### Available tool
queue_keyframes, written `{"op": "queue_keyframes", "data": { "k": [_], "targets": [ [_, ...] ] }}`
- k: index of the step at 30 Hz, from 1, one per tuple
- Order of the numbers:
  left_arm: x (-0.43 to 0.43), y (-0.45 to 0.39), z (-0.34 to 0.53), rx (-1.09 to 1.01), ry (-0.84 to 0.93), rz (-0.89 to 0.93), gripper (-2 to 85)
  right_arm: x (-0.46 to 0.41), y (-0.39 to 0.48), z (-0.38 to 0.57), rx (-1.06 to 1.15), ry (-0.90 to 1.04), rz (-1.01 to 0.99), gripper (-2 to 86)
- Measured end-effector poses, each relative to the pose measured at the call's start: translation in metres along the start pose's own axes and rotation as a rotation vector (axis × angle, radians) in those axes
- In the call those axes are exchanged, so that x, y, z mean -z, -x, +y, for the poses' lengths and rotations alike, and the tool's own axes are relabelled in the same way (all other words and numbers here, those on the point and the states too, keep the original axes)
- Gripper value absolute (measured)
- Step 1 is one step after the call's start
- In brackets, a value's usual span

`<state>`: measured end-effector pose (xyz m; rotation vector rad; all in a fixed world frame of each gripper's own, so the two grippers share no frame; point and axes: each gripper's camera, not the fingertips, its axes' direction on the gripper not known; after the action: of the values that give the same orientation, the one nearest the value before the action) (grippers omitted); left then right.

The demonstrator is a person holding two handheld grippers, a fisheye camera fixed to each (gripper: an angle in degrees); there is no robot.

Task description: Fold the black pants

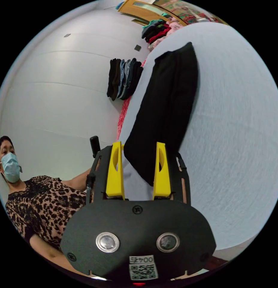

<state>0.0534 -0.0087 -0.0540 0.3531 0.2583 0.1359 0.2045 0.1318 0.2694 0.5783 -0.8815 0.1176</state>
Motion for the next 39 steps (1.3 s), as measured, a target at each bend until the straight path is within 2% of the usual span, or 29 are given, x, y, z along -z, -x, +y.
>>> {"op": "queue_keyframes", "data": {
  "k": [9,18,21,23,25,29,33,34,38,39],
  "targets": [
    [-0.015,0.014,-0.020,0.013,0.114,0.062,14.6,-0.033,-0.032,0.035,-0.023,-0.026,0.021,15.8],
    [-0.014,0.031,-0.033,0.057,0.114,0.138,14.0,-0.067,0.005,0.053,0.182,0.098,0.280,17.0],
    [-0.018,0.034,-0.044,0.053,0.131,0.134,14.0,-0.061,-0.023,0.058,0.113,0.054,0.198,15.6],
    [-0.022,0.036,-0.051,0.052,0.156,0.132,14.0,-0.057,-0.051,0.062,0.041,0.024,0.025,14.5],
    [-0.023,0.040,-0.058,0.066,0.170,0.146,13.9,-0.058,-0.059,0.065,0.042,0.032,-0.050,14.2],
    [-0.018,0.050,-0.064,0.082,0.156,0.192,13.1,-0.063,-0.057,0.068,0.108,0.113,0.039,13.4],
    [-0.018,0.061,-0.068,0.112,0.156,0.198,12.1,-0.062,-0.078,0.062,0.043,0.095,-0.071,12.7],
    [-0.018,0.062,-0.069,0.111,0.155,0.198,11.8,-0.064,-0.070,0.060,0.076,0.103,-0.026,13.0],
    [-0.014,0.056,-0.077,0.042,0.158,0.109,8.2,-0.082,-0.016,0.070,0.287,0.162,0.357,13.7],
    [-0.014,0.059,-0.078,0.042,0.170,0.097,7.5,-0.086,-0.011,0.072,0.312,0.172,0.393,13.8]
  ]
}}
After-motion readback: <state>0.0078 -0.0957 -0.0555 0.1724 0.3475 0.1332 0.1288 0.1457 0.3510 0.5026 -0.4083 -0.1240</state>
